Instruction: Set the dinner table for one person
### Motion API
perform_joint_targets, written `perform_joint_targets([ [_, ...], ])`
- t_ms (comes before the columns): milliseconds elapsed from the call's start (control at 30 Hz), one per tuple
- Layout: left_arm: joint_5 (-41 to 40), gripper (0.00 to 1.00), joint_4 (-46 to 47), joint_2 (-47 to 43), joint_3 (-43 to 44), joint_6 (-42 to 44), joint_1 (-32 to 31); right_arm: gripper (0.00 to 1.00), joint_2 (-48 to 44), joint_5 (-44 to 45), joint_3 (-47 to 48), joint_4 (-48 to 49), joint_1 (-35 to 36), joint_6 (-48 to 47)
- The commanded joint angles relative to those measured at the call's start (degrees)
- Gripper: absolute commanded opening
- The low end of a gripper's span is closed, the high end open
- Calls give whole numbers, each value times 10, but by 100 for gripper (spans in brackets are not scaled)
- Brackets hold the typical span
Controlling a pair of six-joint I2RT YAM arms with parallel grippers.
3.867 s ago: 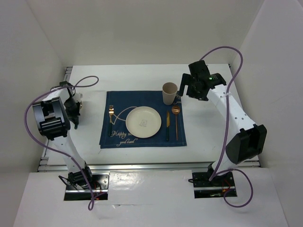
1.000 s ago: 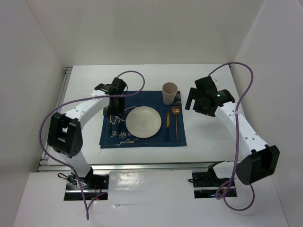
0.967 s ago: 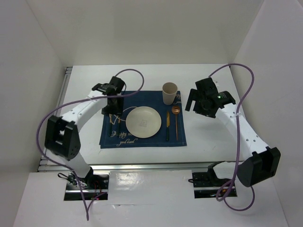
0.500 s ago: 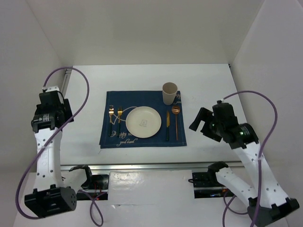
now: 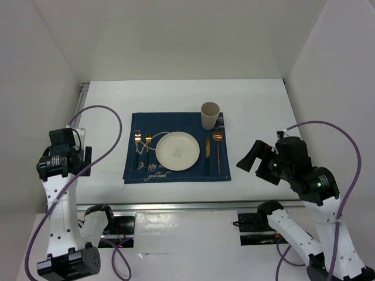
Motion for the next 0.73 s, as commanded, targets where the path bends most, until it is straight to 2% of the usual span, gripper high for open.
perform_joint_targets([
  [0,39,83,-64,-23,-9,15,3,100,-26,-17,34,-42,4,-3],
  [200,73,83,-106,-39,4,-5,3,100,-47,-31,27,-42,4,-40],
  [700,61,83,-132,-50,4,-28,3,100,-77,-39,10,-47,4,-68],
])
